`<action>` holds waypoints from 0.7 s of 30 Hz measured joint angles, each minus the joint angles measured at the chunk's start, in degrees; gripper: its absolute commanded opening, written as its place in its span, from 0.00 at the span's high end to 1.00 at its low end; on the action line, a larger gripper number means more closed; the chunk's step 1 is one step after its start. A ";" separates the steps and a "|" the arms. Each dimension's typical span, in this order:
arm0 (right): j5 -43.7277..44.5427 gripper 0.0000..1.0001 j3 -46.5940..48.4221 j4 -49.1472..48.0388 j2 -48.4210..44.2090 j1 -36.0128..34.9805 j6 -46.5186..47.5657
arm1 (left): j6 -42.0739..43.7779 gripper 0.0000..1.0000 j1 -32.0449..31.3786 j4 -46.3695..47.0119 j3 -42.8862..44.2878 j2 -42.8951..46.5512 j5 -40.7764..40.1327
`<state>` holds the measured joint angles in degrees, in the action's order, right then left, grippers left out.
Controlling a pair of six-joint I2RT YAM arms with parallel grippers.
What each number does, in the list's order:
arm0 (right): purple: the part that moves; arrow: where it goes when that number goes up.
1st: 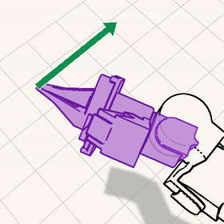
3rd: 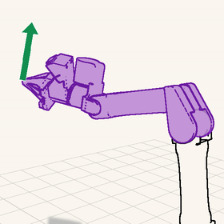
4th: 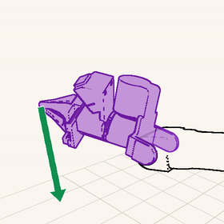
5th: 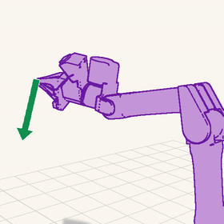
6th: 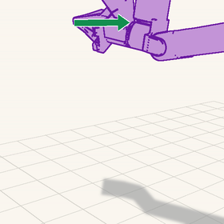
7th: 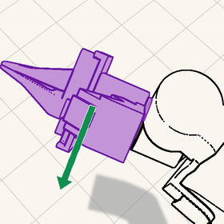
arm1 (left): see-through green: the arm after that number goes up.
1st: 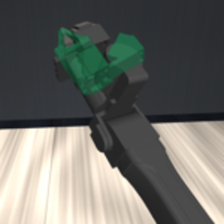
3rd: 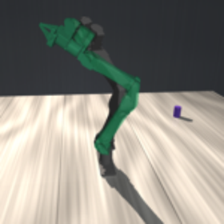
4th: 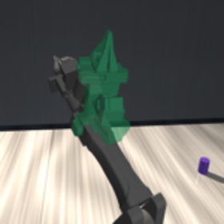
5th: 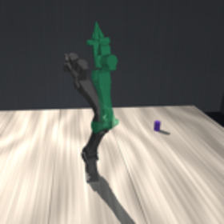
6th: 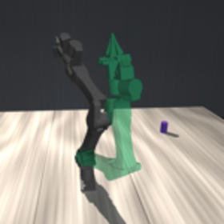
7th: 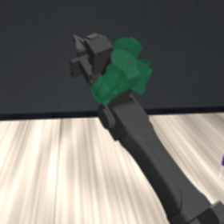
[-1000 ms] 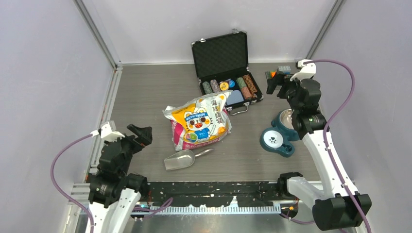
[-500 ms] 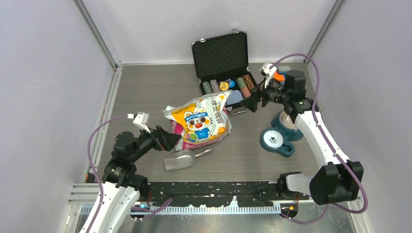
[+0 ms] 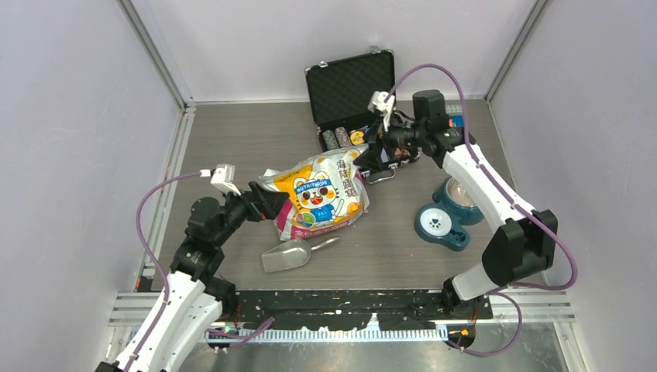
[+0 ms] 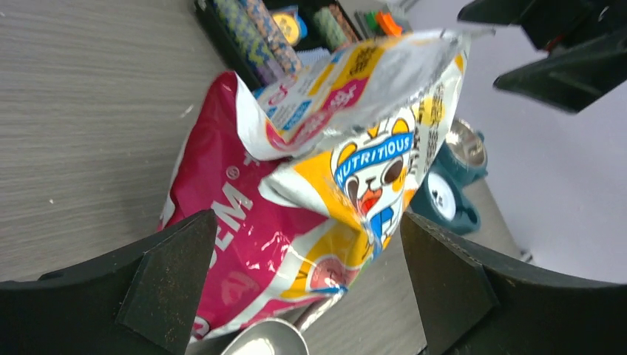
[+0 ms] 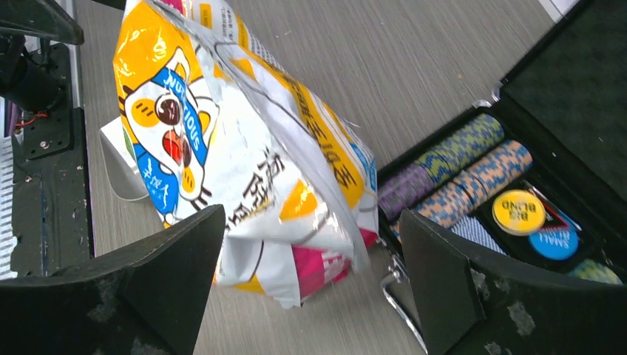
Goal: Serve the pet food
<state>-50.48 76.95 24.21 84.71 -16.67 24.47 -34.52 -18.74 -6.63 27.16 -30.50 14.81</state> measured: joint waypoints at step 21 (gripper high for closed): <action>3.56 0.95 16.11 17.66 12.33 -7.69 13.11 | -10.25 1.00 -0.39 11.85 2.16 -16.92 -2.14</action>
<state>-46.92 93.06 41.87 97.03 -24.36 37.58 -44.77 -19.14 5.21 29.32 -47.42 12.67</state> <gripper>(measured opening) 0.108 0.030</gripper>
